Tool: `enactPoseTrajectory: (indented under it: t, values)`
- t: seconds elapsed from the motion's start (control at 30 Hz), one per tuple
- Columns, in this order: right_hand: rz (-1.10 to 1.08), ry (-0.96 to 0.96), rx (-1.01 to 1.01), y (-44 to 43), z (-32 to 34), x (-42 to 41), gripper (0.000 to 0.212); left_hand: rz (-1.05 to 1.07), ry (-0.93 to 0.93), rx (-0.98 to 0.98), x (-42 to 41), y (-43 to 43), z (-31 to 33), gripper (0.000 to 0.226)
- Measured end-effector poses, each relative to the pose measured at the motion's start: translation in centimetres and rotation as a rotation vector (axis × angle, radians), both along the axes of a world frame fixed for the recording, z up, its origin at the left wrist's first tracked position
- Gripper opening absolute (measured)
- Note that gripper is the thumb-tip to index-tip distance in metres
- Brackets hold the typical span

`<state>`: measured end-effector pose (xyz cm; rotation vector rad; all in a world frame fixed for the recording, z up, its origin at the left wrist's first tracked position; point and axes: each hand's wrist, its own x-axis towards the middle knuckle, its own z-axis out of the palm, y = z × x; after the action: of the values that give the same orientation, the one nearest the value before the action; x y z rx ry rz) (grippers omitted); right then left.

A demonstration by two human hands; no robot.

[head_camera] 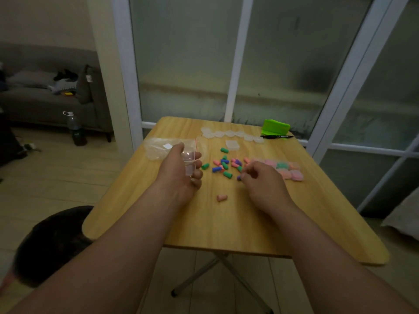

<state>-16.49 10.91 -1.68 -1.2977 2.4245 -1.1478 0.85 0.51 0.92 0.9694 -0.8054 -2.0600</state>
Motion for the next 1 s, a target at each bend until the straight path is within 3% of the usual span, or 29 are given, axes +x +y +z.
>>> enactPoseTrajectory:
  t: [0.37, 0.8, 1.0]
  values:
    - [-0.082, 0.318, 0.15, -2.4, -0.8, 1.8, 0.019, -0.072, -0.031, -0.012, -0.8, 0.6, 0.4, 0.048]
    - [-0.004, 0.208, 0.02, -1.7, -0.4, 1.6, 0.008, -0.087, -0.028, -0.007, -1.3, 0.7, -0.1, 0.05]
    - [0.027, 0.082, -0.15, -0.8, 0.4, 1.3, 0.01, -0.109, 0.006, 0.011, -1.2, 1.4, 0.3, 0.045]
